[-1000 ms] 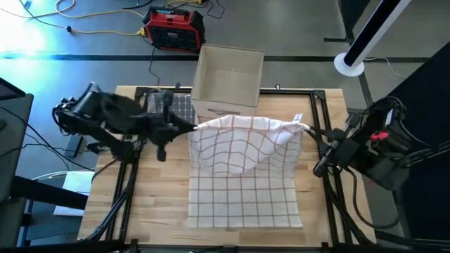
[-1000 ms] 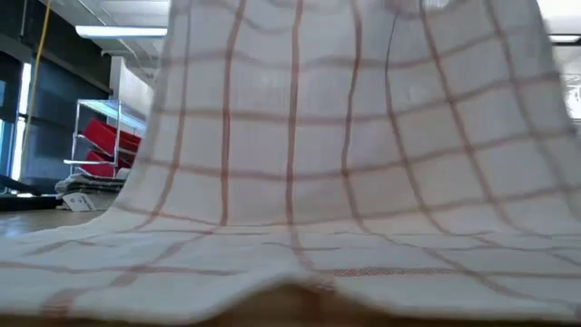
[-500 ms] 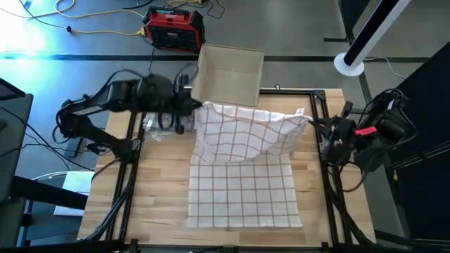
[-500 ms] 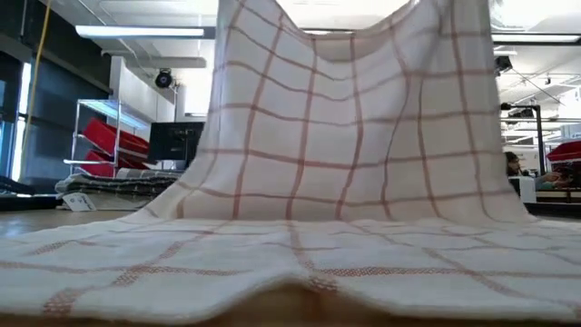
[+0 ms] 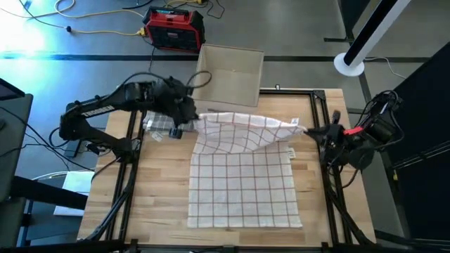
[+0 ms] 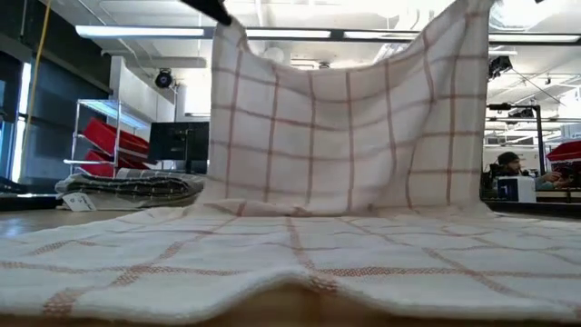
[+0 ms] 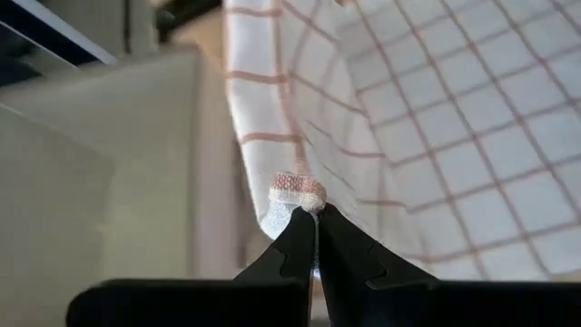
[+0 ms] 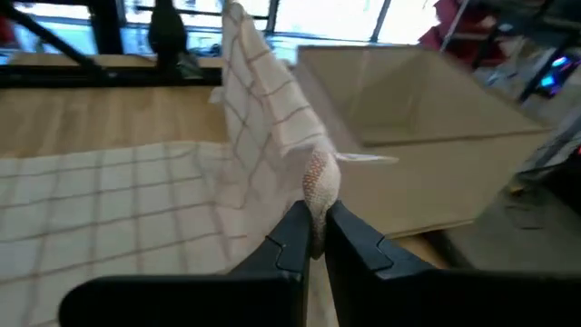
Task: Fold towel
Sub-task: Fold the white squared towel
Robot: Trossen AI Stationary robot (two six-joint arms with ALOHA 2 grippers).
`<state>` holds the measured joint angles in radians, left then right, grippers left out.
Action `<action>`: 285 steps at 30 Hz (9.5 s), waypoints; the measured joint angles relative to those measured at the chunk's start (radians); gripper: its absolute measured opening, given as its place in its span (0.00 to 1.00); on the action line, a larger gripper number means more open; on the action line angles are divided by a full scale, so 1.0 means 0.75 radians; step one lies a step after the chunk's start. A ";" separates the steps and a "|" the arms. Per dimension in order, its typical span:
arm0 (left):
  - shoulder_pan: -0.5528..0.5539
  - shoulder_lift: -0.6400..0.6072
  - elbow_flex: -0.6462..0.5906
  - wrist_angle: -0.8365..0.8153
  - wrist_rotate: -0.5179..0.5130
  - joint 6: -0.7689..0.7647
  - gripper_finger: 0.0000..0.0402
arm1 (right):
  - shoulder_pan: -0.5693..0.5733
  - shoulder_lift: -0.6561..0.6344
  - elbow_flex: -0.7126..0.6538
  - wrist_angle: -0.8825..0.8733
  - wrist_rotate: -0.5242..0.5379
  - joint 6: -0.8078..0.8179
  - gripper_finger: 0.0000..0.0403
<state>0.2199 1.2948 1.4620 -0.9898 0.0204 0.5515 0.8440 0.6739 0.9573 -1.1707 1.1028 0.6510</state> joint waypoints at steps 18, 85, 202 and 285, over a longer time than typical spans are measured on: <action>-0.682 -0.172 -0.384 0.330 0.081 -0.727 0.00 | 0.001 0.112 -0.206 0.466 -0.701 0.081 0.03; -0.908 0.240 -0.989 1.068 -0.437 -1.316 0.06 | -0.044 0.753 -0.524 0.889 -0.778 0.938 0.02; -0.945 0.075 -0.750 0.558 -0.261 -1.120 0.02 | -0.247 0.772 -0.290 0.656 -1.086 -0.106 0.01; -1.234 -0.027 -0.824 0.525 -0.349 -1.283 0.00 | -0.290 0.939 -0.099 0.276 -1.415 1.507 0.28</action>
<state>-0.7058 1.2743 0.8440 -0.5960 -0.2413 -0.4104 0.6262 1.3781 0.8833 -0.9634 0.0418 1.7817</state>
